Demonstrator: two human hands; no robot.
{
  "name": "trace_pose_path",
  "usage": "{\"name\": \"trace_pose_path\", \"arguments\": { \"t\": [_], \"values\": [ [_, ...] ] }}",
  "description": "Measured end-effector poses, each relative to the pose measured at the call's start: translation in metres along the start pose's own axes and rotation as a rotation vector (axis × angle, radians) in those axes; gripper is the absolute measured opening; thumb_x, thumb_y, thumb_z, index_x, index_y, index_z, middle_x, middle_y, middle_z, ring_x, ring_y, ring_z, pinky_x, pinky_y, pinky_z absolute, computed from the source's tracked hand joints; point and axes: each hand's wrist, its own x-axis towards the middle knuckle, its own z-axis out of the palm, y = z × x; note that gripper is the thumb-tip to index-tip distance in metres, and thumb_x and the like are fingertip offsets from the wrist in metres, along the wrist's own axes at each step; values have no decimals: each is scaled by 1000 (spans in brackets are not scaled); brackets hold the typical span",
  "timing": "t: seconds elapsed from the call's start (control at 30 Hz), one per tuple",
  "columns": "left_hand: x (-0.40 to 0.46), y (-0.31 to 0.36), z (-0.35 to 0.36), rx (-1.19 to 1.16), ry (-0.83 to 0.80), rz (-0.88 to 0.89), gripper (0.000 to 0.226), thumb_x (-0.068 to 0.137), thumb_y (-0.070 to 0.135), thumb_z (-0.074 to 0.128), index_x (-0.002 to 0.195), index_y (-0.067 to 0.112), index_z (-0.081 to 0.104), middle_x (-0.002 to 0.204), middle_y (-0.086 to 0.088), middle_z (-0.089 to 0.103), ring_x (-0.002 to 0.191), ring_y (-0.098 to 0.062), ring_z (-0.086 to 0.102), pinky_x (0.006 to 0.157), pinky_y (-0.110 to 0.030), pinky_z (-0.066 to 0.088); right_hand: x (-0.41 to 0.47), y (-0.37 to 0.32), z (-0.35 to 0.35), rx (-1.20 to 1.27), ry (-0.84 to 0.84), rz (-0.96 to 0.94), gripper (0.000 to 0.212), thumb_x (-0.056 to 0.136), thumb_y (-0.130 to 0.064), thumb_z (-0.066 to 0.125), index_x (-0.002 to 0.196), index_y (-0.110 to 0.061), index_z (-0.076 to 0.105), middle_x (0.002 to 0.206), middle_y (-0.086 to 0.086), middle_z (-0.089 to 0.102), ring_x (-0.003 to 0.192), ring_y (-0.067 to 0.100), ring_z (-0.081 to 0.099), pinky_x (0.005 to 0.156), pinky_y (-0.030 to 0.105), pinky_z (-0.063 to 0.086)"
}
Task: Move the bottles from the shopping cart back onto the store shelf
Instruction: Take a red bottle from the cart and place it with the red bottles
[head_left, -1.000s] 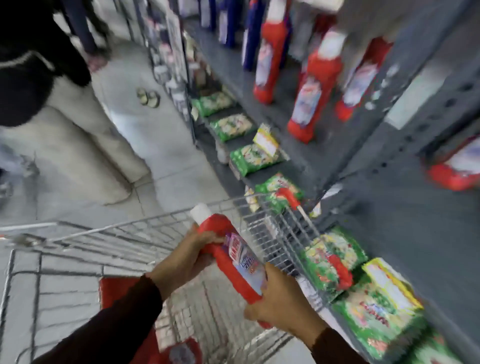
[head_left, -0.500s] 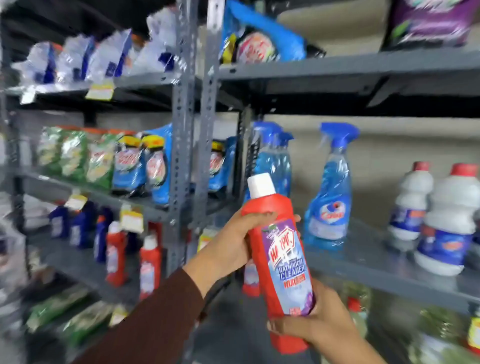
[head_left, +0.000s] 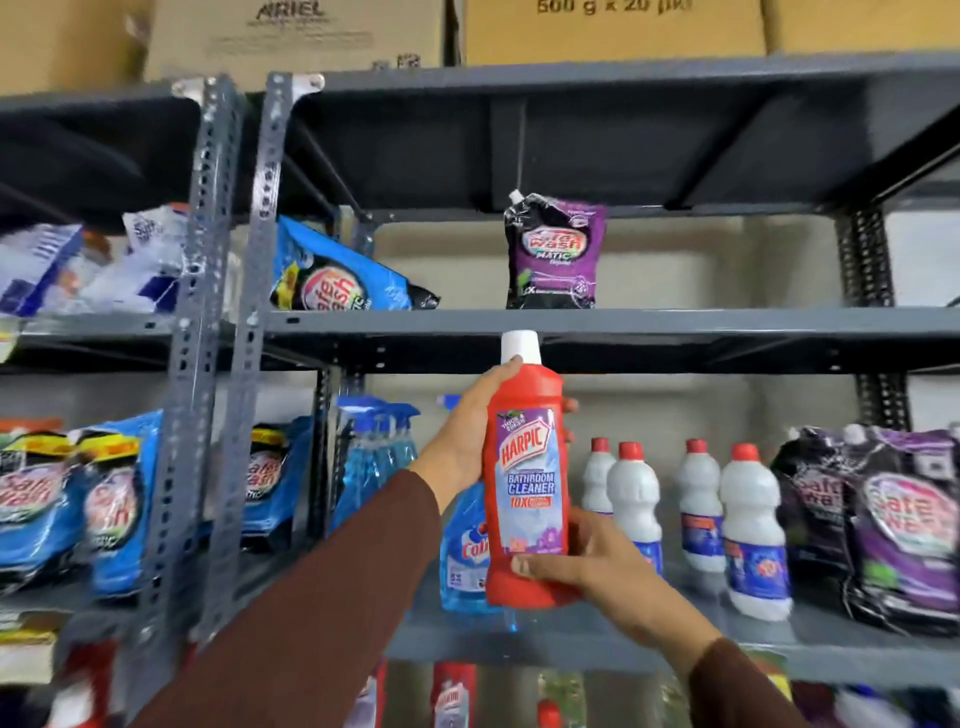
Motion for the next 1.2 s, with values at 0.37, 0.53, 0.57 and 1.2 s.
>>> {"name": "trace_pose_path", "arguments": {
  "t": [0.37, 0.53, 0.57, 1.2],
  "values": [
    [0, -18, -14, -10, -70, -31, 50, 87, 47, 52, 116, 7, 59, 117, -20, 67, 95, -36, 67, 94, -47, 50, 3, 23, -6, 52, -42, 27, 45, 75, 0, 81, 116, -5, 65, 110, 10, 77, 100, 24, 74, 77, 31, 59],
    [-37, -54, -41, 64, -91, -155, 47, 87, 42, 51, 117, 8, 63, 122, -17, 66, 102, -34, 66, 103, -50, 43, -12, 74, 20, 130, -123, 65, 47, 70, 16, 78, 112, 0, 67, 107, 16, 77, 95, 26, 74, 79, 32, 59],
    [-50, -66, -53, 84, -87, -185, 43, 87, 40, 51, 116, 10, 65, 121, -16, 67, 104, -34, 66, 105, -50, 42, -15, 91, 32, 150, -169, 89, 51, 69, 19, 77, 115, 2, 65, 108, 16, 76, 97, 26, 73, 80, 32, 59],
    [-307, -379, -239, -41, 1049, -403, 47, 92, 56, 38, 105, 27, 73, 127, -5, 65, 111, -6, 64, 99, -26, 48, 6, 365, 276, -112, -147, 520, 53, 72, 1, 83, 121, -5, 63, 114, 5, 70, 90, 5, 71, 80, 14, 55]
  ]
}}
